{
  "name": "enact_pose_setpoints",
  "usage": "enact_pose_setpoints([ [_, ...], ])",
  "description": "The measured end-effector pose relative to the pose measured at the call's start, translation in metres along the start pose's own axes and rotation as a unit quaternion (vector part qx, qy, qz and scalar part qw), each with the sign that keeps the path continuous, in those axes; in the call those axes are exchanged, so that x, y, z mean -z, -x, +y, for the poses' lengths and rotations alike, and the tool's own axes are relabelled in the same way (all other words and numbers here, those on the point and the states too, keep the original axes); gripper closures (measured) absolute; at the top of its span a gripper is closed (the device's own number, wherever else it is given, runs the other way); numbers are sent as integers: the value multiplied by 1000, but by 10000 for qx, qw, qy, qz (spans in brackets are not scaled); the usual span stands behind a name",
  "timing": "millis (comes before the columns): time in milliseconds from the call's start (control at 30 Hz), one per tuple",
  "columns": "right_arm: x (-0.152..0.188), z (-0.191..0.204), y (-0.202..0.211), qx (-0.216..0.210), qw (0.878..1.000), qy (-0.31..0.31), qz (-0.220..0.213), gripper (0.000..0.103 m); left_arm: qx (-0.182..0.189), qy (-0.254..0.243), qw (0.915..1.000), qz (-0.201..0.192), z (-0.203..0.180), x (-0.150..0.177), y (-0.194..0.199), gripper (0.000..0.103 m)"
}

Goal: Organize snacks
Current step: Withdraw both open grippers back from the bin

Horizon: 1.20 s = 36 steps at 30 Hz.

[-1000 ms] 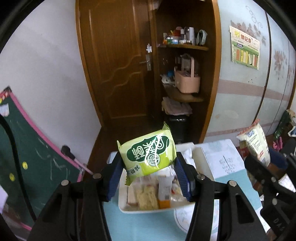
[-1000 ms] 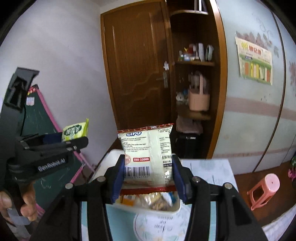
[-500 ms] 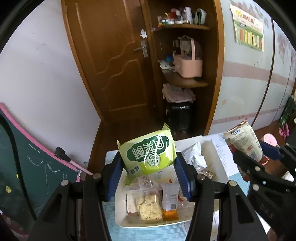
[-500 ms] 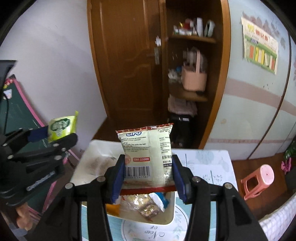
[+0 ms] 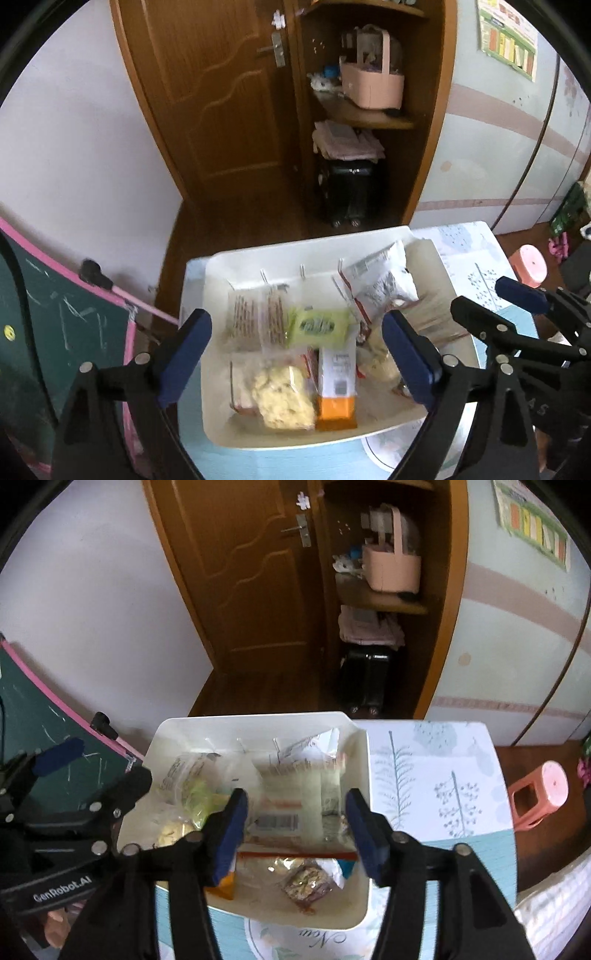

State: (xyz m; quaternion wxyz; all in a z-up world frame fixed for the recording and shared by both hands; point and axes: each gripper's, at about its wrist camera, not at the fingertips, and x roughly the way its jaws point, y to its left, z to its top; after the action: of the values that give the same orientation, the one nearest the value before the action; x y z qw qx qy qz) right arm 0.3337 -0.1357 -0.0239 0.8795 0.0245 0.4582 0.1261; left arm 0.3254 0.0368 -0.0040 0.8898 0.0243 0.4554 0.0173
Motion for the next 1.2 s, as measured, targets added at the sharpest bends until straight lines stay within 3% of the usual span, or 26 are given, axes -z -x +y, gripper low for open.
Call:
enact_pose_setpoints([
  [300, 11, 8, 20, 213, 9996, 164, -130, 39, -73, -34, 9997, -247, -5, 12, 28, 10],
  [700, 38, 18, 88, 282, 9979, 405, -430, 39, 125, 0, 9964, -838, -22, 41, 123, 10],
  [900, 67, 27, 146, 318, 9949, 526, -806, 39, 261, 98, 9929, -1158, -34, 79, 178, 10],
  [1200, 143, 25, 209, 164, 9929, 558, -1038, 39, 208, 301, 9881, -1493, -31, 176, 237, 10],
])
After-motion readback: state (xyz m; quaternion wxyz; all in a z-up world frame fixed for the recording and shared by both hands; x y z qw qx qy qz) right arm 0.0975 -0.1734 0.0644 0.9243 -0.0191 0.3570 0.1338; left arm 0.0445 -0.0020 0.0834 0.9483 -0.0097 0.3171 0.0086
